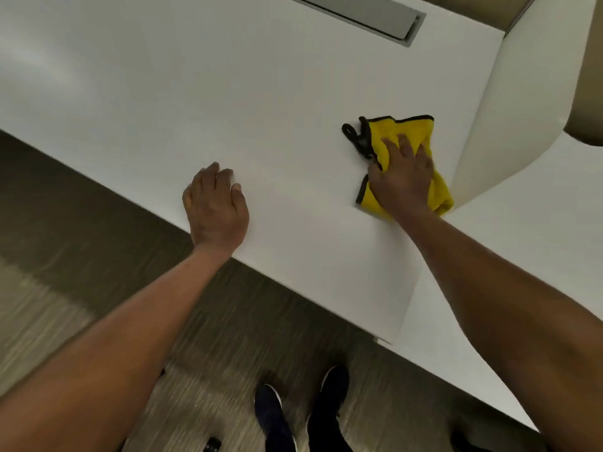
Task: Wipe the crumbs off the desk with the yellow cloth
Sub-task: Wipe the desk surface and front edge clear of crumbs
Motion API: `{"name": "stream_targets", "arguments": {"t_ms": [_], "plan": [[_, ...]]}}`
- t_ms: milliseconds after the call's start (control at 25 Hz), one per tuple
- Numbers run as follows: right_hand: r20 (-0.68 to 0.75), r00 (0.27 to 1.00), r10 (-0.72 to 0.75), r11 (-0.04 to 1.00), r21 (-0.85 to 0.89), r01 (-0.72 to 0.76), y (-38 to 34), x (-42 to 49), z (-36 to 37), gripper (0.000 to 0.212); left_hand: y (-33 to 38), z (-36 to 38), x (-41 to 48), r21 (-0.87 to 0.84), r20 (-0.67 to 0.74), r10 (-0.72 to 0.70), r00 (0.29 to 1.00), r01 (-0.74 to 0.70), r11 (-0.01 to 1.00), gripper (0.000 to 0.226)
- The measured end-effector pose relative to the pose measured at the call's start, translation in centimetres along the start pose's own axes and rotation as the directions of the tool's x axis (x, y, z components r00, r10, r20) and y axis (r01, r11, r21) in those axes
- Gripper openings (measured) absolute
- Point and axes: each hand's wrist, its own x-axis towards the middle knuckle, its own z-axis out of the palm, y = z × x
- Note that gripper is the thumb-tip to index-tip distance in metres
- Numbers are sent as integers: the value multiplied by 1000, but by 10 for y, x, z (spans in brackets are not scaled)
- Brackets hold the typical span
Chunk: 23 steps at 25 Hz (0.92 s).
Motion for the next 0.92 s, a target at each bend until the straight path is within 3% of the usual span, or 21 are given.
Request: {"name": "stream_targets", "arguments": {"t_ms": [160,280,360,520,640,720,800,920], "plan": [[20,999,26,1000,-16,-26,-59,63,19,57,-3,5,1,26,-48,13,999,-11,1000,35],[62,979,-194,981,11,194,-118,57,34,57,-4,8,1,23,-79,24,997,-22,999,34],[128,904,-409,912,75,402,-141,16,40,59,-3,6,0,7,-94,14,995,-14,1000,36],[188,740,-646,763,162,625,-76,-103,27,62,-2,0,-2,-32,-101,11,995,-14,999,40],[205,664,-719,692,130,710,4,-95,7,66,-2,1,-2,-36,-88,10,996,-13,999,38],[200,750,-630,770,36,637,23,-41,-2,62,-2,3,-1,-29,-91,10,996,-12,999,36],[133,896,-423,904,-9,428,11,0,-4,60,-2,4,-1,-21,-94,10,996,-12,1000,34],[87,971,-222,974,61,217,-27,-18,9,60,-3,4,0,6,-99,25,995,-25,1000,35]]}}
